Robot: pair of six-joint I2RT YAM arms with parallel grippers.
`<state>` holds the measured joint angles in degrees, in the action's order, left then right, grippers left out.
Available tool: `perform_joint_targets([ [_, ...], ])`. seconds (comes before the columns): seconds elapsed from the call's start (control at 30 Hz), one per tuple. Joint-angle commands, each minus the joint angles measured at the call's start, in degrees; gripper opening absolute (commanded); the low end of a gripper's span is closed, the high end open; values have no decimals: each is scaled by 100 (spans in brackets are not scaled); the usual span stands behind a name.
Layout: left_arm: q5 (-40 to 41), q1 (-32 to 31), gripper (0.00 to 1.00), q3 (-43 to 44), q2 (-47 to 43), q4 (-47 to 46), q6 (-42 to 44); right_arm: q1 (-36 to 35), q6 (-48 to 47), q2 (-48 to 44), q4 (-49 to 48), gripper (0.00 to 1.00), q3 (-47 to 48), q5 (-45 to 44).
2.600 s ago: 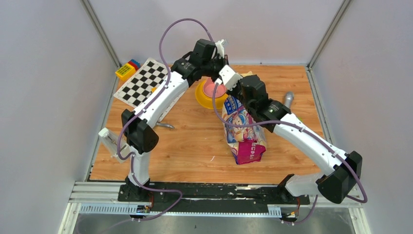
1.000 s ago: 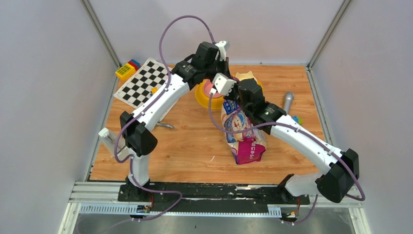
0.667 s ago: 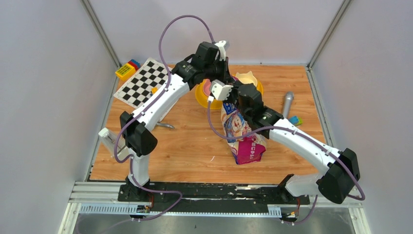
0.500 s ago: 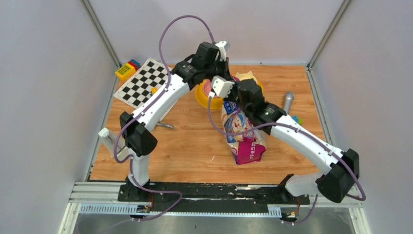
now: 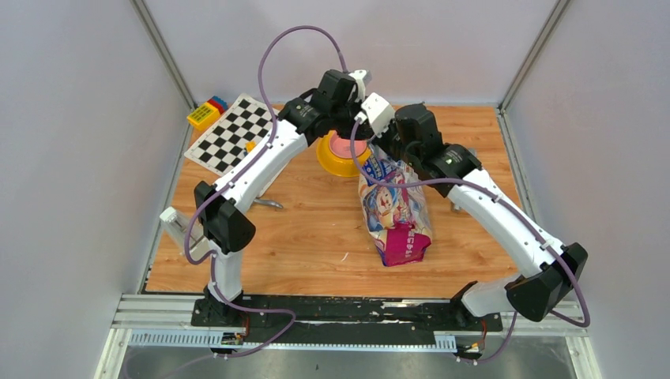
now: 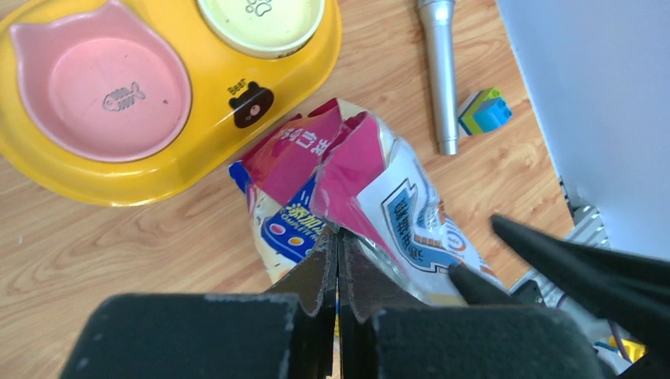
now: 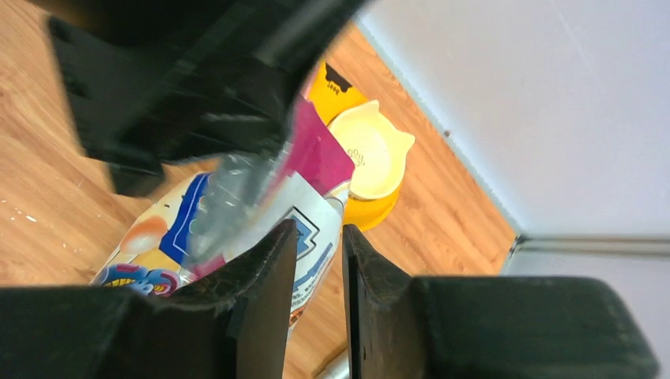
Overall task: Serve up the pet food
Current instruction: Open the pet food bag at the center of the board.
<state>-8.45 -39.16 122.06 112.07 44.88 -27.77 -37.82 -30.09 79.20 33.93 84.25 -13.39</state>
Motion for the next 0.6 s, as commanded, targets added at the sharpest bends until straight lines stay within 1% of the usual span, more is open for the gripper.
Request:
perform_joint_targets([
  [0.0,328,66,0,-58,-203,461,246,329,773,-58,373,29,316,381],
  [0.1,330,58,0,-64,-226,453,243,336,954,8,404,30,355,476],
  [0.17,327,44,0,-73,-243,451,231,336,1082,61,415,35,379,542],
  [0.23,322,36,0,-77,-247,449,224,337,1255,98,415,41,438,606],
  [0.4,250,22,0,-70,-239,427,172,336,1731,-22,402,63,619,1100],
  [0.47,126,18,0,-76,-226,389,110,336,1927,-43,370,65,640,1235],
  [0.57,-235,18,0,-100,-186,270,6,337,2038,-28,239,67,550,1152],
])
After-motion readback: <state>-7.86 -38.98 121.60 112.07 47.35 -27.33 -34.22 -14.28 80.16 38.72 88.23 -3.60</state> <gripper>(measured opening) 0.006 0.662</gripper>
